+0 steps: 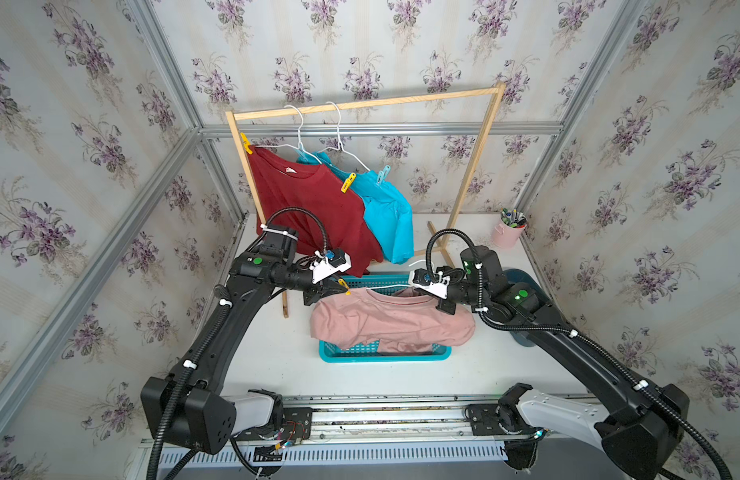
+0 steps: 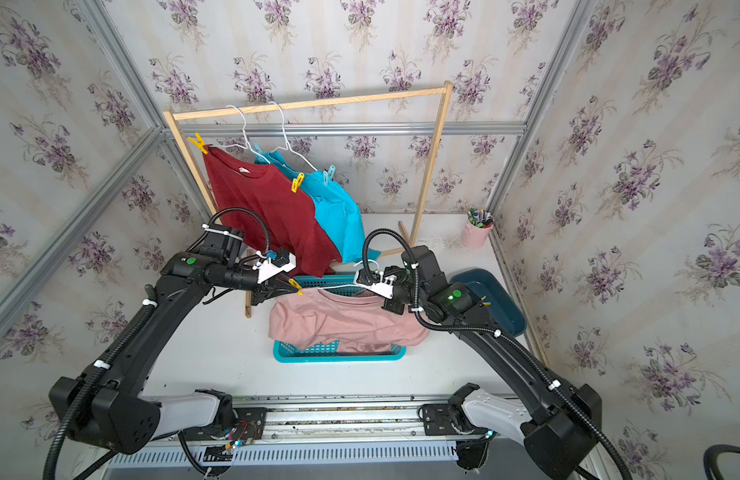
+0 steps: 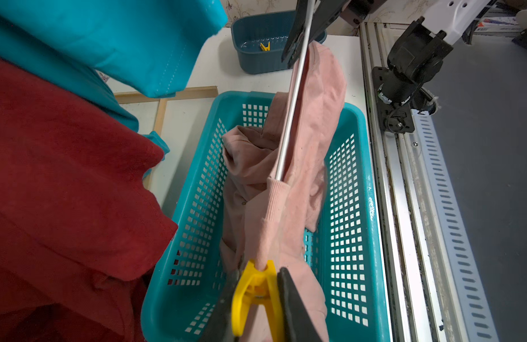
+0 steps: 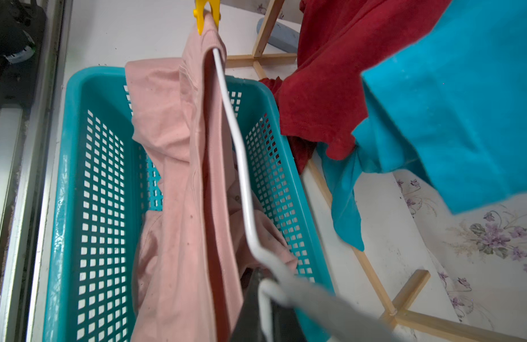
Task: Remove the clothespins securing t-shirts to the hanger
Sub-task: Remove the clothespin from the hanger, then place the hanger in the basket.
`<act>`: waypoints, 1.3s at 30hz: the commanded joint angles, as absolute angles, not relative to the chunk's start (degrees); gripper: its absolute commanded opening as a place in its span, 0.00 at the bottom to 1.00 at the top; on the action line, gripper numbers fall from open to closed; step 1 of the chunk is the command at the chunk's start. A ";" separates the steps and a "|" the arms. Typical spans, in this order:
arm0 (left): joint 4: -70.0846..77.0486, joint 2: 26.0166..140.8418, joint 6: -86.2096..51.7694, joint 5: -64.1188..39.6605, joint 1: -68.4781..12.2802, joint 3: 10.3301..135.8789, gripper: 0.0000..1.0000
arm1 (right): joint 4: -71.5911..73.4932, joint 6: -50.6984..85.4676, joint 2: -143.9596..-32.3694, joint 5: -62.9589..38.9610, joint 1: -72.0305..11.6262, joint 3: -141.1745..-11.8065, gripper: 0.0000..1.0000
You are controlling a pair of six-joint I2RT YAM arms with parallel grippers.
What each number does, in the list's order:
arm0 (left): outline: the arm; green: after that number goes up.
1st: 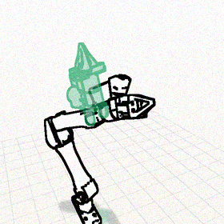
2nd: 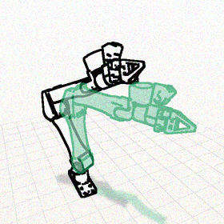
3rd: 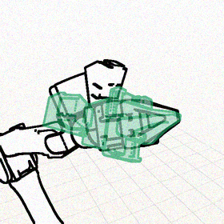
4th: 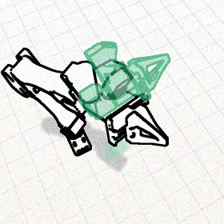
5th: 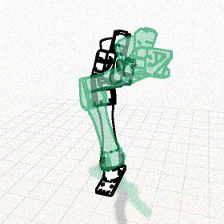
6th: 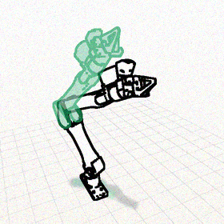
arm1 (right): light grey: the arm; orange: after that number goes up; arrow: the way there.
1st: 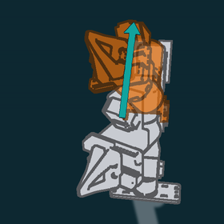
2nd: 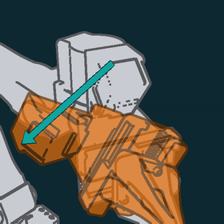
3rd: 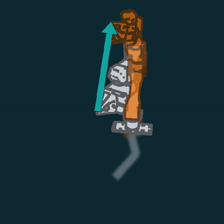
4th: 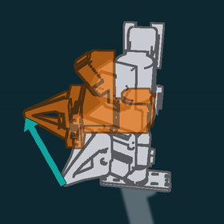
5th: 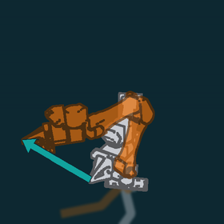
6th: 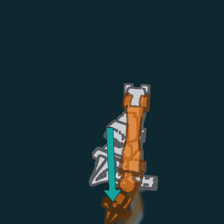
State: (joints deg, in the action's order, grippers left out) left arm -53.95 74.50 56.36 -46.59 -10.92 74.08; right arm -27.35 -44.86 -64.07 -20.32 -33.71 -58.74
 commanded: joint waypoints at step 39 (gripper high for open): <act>-48.61 69.14 42.57 -41.57 -14.55 75.71 0.04 | -25.16 -23.18 -72.94 -23.63 -39.04 -64.58 0.82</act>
State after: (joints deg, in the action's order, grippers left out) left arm -49.91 68.77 44.34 -40.14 -13.08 74.91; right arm -24.58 -24.97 -74.65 -24.75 -39.13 -64.69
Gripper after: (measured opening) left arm 0.205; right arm 0.817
